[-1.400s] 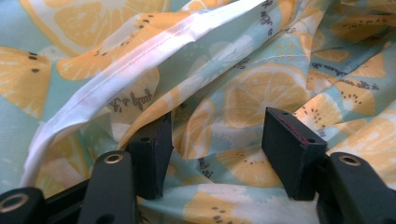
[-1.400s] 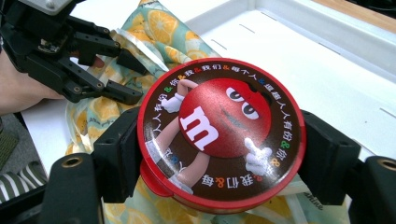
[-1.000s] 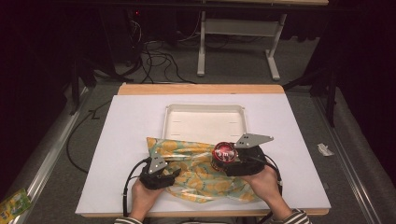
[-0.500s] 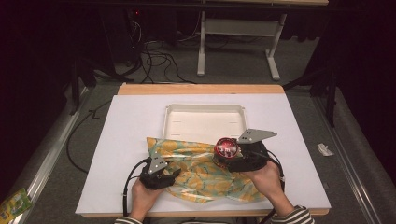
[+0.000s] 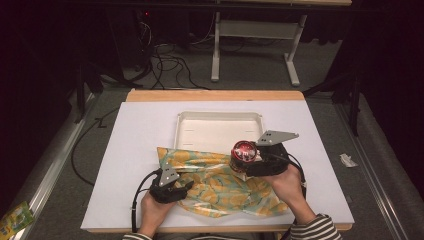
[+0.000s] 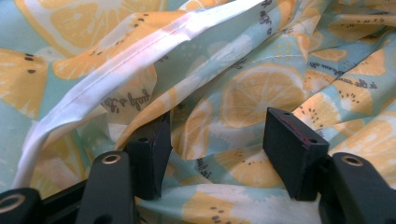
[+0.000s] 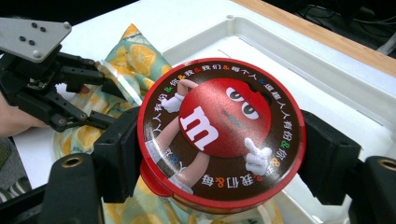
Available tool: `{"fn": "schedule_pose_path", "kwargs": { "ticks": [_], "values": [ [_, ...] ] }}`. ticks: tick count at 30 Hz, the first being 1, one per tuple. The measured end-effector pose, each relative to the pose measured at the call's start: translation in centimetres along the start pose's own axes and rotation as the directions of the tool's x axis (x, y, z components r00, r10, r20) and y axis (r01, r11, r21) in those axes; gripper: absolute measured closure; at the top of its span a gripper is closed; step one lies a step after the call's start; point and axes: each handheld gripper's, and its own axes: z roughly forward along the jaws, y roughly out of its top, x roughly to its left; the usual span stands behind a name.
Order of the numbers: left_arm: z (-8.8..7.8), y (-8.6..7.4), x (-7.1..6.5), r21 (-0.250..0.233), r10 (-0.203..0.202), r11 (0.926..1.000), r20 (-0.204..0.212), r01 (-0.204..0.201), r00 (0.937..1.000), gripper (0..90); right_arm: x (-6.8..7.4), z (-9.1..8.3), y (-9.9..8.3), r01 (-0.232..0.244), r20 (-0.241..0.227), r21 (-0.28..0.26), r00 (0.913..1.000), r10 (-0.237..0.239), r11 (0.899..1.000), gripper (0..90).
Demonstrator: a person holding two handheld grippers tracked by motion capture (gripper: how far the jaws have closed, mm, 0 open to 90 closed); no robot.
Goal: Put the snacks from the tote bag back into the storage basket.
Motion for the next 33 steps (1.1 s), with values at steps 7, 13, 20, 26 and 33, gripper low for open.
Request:
{"fn": "schedule_pose_path", "kwargs": {
  "ticks": [7,13,20,26,33],
  "values": [
    [0.0,0.0,0.0,0.002,0.002,1.0,0.0,-0.002,1.0,42.3,-0.5,0.0,0.5,-0.002,0.007,0.001,1.0,0.002,1.0,26.3],
    [0.0,0.0,0.0,0.002,0.001,1.0,0.001,-0.001,1.0,42.3,-1.0,0.1,1.0,-0.001,0.011,0.001,0.9999,0.001,1.0,26.3],
    [0.0,0.0,0.0,0.002,0.001,1.0,0.001,-0.001,1.0,42.3,-1.7,0.3,1.4,-0.009,0.019,0.001,0.9998,0.009,1.0,26.3],
    [0.0,0.0,0.0,0.003,0.001,1.0,0.001,-0.001,1.0,42.3,-2.6,0.9,1.9,-0.019,0.029,0.002,0.9994,0.019,1.0,26.3],
    [0.0,0.0,0.0,0.003,0.001,1.0,0.001,-0.001,1.0,42.3,-3.5,1.9,2.2,-0.039,0.036,0.014,0.9986,0.039,0.999,26.3]
  ]
}}
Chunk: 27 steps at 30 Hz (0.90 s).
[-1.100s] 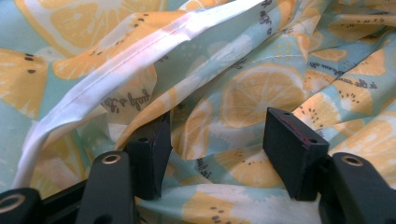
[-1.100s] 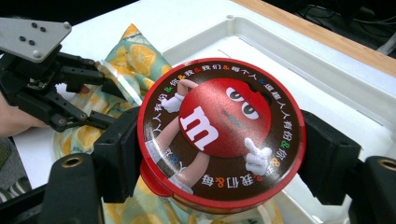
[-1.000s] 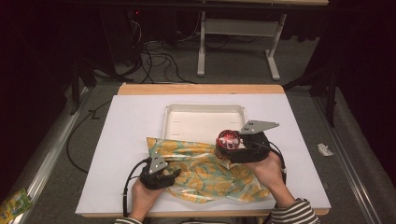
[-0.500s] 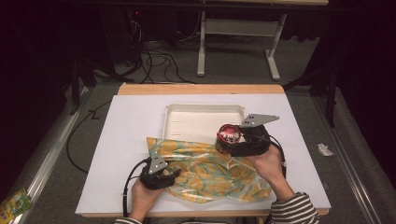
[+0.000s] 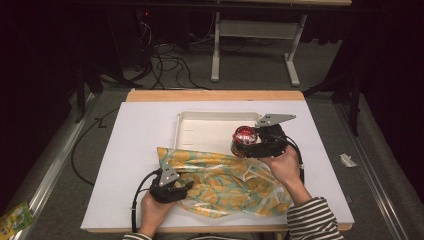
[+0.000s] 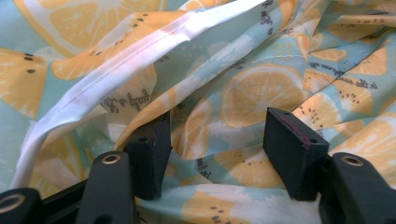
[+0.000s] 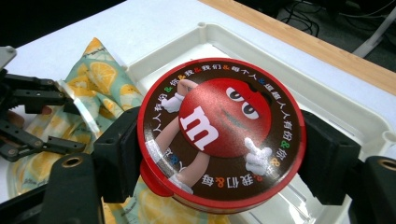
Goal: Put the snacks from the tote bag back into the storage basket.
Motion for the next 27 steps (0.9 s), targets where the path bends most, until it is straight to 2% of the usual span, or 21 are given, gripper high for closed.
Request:
{"fn": "schedule_pose_path", "kwargs": {
  "ticks": [14,27],
  "values": [
    [0.0,0.0,0.0,-0.001,-0.001,1.0,0.004,0.001,1.0,42.3,-1.4,2.9,0.2,0.008,0.004,0.044,1.0,-0.008,0.999,26.3],
    [0.0,0.0,0.0,-0.007,-0.004,1.0,0.004,0.004,1.0,42.2,-3.3,5.8,-0.1,-0.03,0.043,0.078,0.9987,0.026,0.997,26.3]
  ]
}}
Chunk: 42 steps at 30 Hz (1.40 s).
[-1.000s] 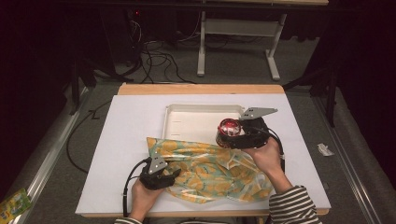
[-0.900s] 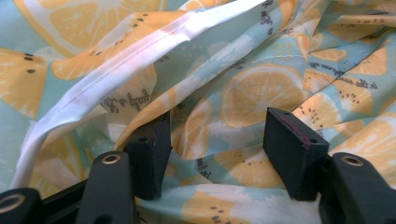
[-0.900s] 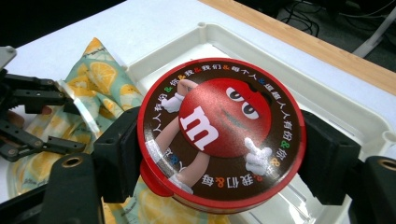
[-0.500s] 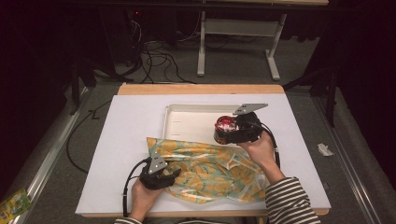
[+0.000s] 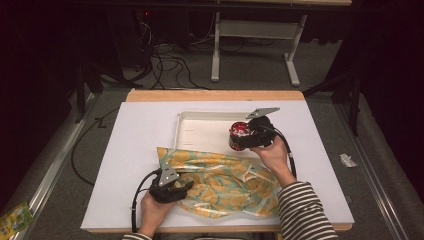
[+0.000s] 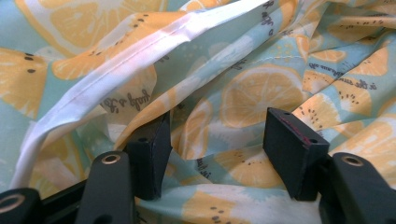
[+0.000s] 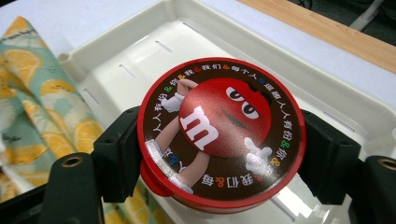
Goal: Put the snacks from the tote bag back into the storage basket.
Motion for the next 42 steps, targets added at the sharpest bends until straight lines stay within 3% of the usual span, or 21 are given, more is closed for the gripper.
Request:
{"fn": "schedule_pose_path", "kwargs": {
  "ticks": [15,29,36,42],
  "values": [
    [0.0,0.0,0.0,-0.001,0.002,1.0,-0.002,-0.002,1.0,42.1,-1.0,2.8,-0.5,-0.036,0.026,0.059,0.9991,0.035,0.998,26.1],
    [-0.1,0.0,0.0,-0.002,0.002,1.0,-0.005,-0.002,1.0,42.1,-1.2,4.9,-1.3,-0.05,0.021,0.109,0.9986,0.048,0.993,26.0],
    [-0.1,0.0,0.0,-0.003,0.004,1.0,-0.006,-0.004,1.0,42.1,-1.2,5.2,-1.4,-0.04,0.027,0.107,0.9989,0.038,0.993,25.8],
    [-0.1,0.0,0.0,-0.003,0.004,1.0,-0.007,-0.004,1.0,42.1,-0.7,5.3,-1.4,-0.006,0.032,0.119,0.9995,0.002,0.993,25.0]
  ]
}}
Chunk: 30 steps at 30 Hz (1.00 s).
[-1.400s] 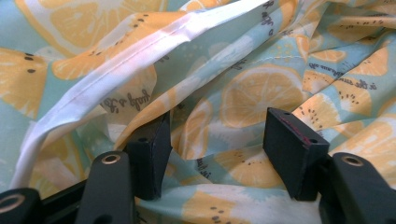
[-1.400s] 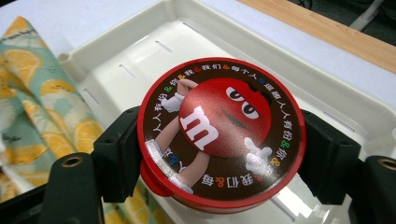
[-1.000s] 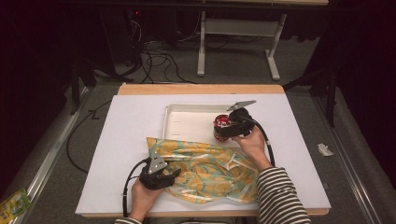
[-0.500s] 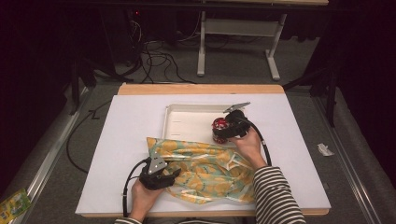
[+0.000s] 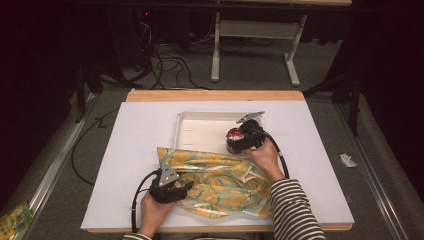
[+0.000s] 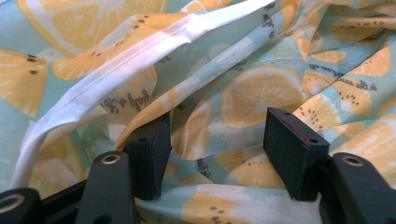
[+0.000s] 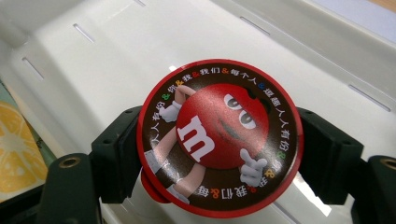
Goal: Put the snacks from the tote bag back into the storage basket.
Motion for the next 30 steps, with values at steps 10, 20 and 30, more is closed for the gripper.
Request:
{"fn": "schedule_pose_path", "kwargs": {
  "ticks": [10,20,30],
  "values": [
    [0.0,0.0,0.0,-0.001,0.0,1.0,0.001,0.0,1.0,42.0,0.1,-0.2,-0.5,-0.026,0.021,0.014,0.9994,0.026,1.0,20.6],
    [0.0,0.0,0.0,-0.001,0.0,1.0,0.002,0.0,1.0,42.0,0.6,-0.4,-0.9,-0.032,0.044,0.039,0.9985,0.031,0.999,24.3],
    [0.0,0.0,0.0,-0.004,-0.002,1.0,0.003,0.002,1.0,42.0,0.9,-0.1,-1.9,-0.027,0.066,0.065,0.9976,0.023,0.998,27.2]
  ]
}}
